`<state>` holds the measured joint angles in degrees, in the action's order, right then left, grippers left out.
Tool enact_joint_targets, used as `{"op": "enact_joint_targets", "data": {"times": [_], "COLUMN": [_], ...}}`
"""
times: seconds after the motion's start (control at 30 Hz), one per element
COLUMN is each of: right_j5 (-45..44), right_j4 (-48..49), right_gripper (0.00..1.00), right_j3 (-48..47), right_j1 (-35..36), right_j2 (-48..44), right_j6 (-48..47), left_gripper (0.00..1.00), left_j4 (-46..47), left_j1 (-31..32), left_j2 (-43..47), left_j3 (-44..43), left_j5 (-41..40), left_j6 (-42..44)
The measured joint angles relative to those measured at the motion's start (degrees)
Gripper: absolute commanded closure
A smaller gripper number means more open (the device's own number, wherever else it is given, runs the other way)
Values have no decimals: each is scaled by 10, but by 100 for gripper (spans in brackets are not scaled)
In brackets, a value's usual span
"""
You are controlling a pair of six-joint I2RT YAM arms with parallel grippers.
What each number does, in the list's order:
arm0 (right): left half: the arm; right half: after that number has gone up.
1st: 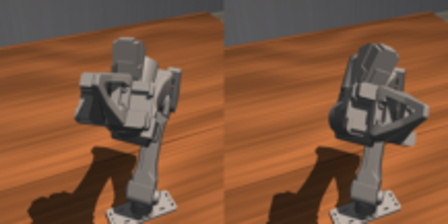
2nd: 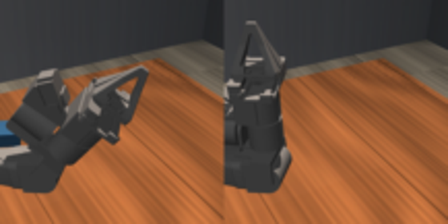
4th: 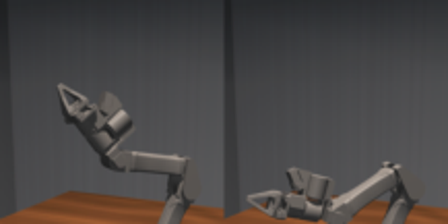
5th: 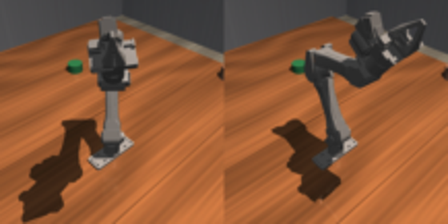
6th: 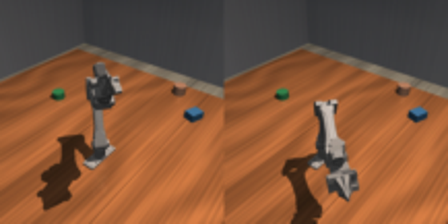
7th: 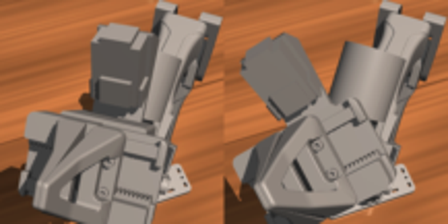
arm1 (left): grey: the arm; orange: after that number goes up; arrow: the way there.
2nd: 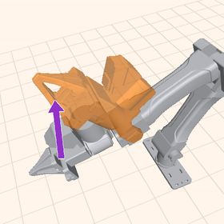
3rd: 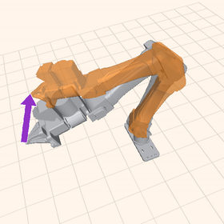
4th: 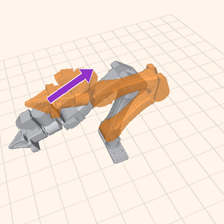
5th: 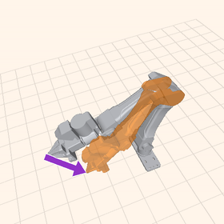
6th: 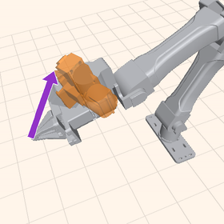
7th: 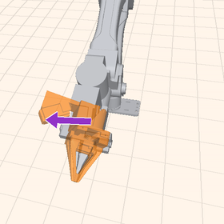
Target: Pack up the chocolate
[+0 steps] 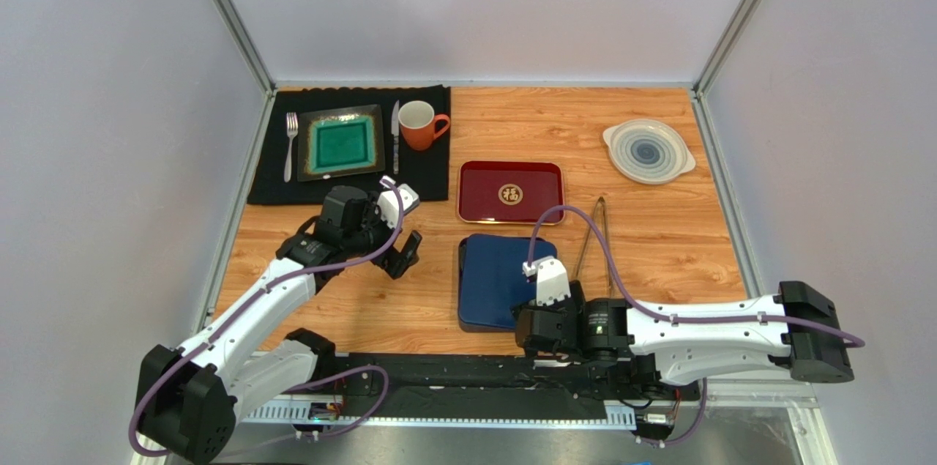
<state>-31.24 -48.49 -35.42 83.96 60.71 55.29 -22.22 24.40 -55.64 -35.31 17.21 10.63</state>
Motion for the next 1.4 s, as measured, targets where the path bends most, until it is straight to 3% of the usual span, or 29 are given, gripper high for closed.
{"op": "enact_joint_targets", "data": {"times": [0.57, 0.83, 0.9, 1.03, 1.17, 1.4], "right_j5": [-5, 3, 12, 53, 99, 139], "right_j4": [-3, -2, 3, 2, -5, -3], "right_gripper": [12, 15, 23, 42, 74, 87], "right_j3": [-34, -128, -144, -151, -150, -141], "right_j1": [-57, -97, -131, -273, -380, -417], "right_j2": [-28, -106, -127, -141, -92, 4], "right_j6": [-65, -101, -103, -100, -89, -74], "left_gripper": [1, 1, 1, 1, 1, 1], "left_j4": [-1, -3, -3, -5, -8, -11], "left_j1": [0, 0, 0, 0, 0, 4], "left_j2": [0, 0, -2, -19, -40, -86], "left_j3": [0, 0, 0, 0, -1, -51], "left_j5": [0, 0, 0, 1, 6, 22], "left_j6": [0, 0, 0, -2, -12, -40]}}
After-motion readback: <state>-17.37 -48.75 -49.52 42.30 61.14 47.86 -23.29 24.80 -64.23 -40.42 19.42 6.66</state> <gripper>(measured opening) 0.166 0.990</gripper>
